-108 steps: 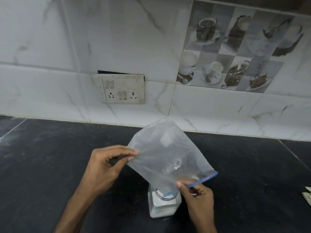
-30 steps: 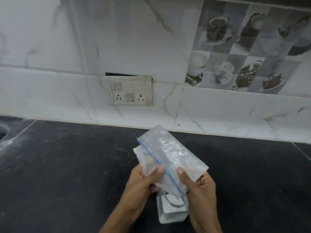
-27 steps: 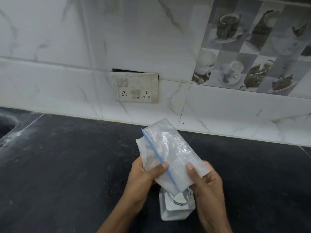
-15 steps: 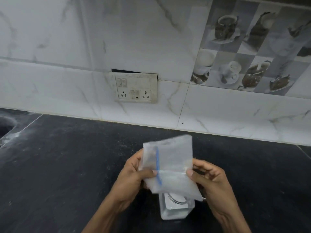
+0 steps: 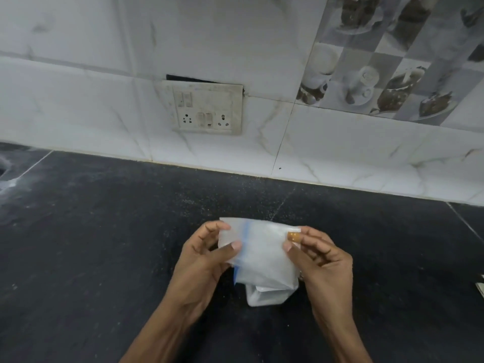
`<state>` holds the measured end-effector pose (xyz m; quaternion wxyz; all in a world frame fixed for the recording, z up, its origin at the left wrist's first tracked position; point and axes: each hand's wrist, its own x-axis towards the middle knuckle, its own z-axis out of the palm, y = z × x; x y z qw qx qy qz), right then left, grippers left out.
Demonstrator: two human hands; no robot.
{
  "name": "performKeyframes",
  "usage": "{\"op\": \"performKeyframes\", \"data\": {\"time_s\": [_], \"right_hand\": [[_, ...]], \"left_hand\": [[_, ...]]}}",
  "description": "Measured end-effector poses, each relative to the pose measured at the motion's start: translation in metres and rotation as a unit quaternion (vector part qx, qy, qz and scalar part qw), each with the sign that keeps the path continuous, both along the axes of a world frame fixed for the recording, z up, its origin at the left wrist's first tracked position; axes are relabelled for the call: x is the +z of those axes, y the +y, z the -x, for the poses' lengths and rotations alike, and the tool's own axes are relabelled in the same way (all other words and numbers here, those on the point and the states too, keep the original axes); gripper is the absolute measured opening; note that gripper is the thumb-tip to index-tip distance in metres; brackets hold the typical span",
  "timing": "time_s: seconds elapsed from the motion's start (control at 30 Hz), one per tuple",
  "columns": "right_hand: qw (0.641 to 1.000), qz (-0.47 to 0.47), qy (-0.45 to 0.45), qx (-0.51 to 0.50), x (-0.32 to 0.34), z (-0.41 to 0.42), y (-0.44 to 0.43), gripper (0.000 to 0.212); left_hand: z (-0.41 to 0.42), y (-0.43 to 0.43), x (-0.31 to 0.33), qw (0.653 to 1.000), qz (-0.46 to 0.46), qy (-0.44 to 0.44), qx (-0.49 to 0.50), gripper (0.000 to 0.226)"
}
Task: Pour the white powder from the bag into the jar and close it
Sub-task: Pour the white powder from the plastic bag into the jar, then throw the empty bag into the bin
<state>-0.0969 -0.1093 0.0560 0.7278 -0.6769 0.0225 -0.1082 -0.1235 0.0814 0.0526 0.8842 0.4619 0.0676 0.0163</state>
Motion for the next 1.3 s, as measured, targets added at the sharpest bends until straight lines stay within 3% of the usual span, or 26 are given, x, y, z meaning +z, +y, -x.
{"op": "performKeyframes", "data": {"time_s": [0.13,0.33,0.5,0.67,0.8,0.87,0.93,1.0,1.1,1.23,1.3], "right_hand": [[0.997,-0.003,-0.046,-0.066,-0.006,0.009,0.022,0.024],[0.997,-0.036,-0.043,-0.058,-0.006,0.028,0.032,0.023],[0.999,-0.008,-0.039,0.037,-0.023,0.067,0.039,0.025],[0.984,0.067,0.004,0.167,-0.068,0.124,0.071,0.026],[0.942,0.182,0.048,0.278,-0.117,0.169,0.098,0.011],[0.899,0.241,0.085,0.355,-0.137,0.187,0.105,0.008],[0.85,0.294,0.119,0.421,-0.148,0.199,0.106,0.011],[0.833,0.315,0.128,0.437,-0.152,0.204,0.104,0.014],[0.844,0.315,0.112,0.419,-0.146,0.204,0.096,0.009],[0.852,0.314,0.1,0.407,-0.133,0.197,0.087,0.003],[0.853,0.316,0.096,0.405,-0.127,0.194,0.082,0.003]], "left_hand": [[0.018,-0.021,-0.003,0.991,0.009,0.038,0.129,0.043],[0.047,-0.025,-0.004,0.991,0.033,0.07,0.107,0.029],[0.099,-0.008,-0.014,0.979,-0.037,0.1,0.176,0.03],[0.18,0.027,-0.051,0.945,-0.085,0.139,0.285,0.026],[0.255,0.043,-0.11,0.88,-0.228,0.197,0.367,0.025],[0.285,0.047,-0.146,0.854,-0.23,0.248,0.395,0.026],[0.308,0.047,-0.181,0.836,-0.208,0.306,0.405,0.028],[0.321,0.047,-0.211,0.822,-0.184,0.359,0.403,0.026],[0.325,0.051,-0.242,0.799,-0.196,0.433,0.369,0.013],[0.315,0.059,-0.256,0.764,-0.27,0.504,0.3,0.027],[0.308,0.063,-0.256,0.761,-0.284,0.517,0.271,0.015]]}}
